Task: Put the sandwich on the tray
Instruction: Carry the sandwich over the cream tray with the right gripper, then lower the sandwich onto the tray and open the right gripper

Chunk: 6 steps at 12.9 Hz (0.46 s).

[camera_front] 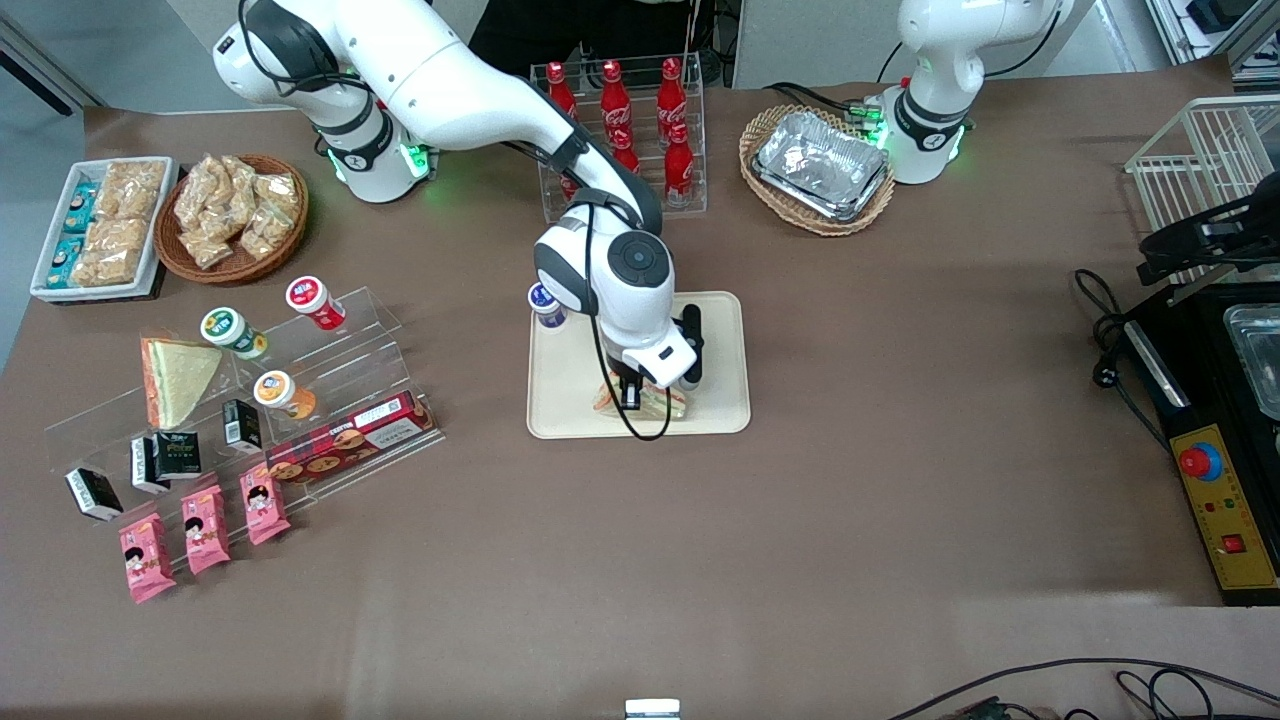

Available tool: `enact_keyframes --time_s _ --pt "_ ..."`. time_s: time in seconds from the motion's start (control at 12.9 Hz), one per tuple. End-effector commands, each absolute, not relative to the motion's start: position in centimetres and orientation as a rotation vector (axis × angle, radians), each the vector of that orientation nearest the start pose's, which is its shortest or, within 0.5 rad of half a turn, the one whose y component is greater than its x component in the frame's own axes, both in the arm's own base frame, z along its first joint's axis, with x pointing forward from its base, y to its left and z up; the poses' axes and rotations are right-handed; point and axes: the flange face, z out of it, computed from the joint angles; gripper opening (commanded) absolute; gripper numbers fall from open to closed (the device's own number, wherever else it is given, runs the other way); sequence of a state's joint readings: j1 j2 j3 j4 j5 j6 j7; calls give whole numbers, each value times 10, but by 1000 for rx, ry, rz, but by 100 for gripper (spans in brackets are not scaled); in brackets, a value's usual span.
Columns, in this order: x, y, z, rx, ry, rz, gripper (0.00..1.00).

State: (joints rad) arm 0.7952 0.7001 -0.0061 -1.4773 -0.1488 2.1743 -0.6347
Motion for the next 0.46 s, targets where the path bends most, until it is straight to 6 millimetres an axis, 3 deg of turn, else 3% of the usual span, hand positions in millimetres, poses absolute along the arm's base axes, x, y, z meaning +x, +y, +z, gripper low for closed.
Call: enact_keyframes --time_s 0.0,0.15,0.23,0.39 --pt "510 504 255 -2388 -2275 -36 37" --pt "508 504 250 -2386 -2325 -27 41" --pt "504 507 244 -2419 -2319 -26 49" --pt "505 509 238 -2446 -2326 -53 51"
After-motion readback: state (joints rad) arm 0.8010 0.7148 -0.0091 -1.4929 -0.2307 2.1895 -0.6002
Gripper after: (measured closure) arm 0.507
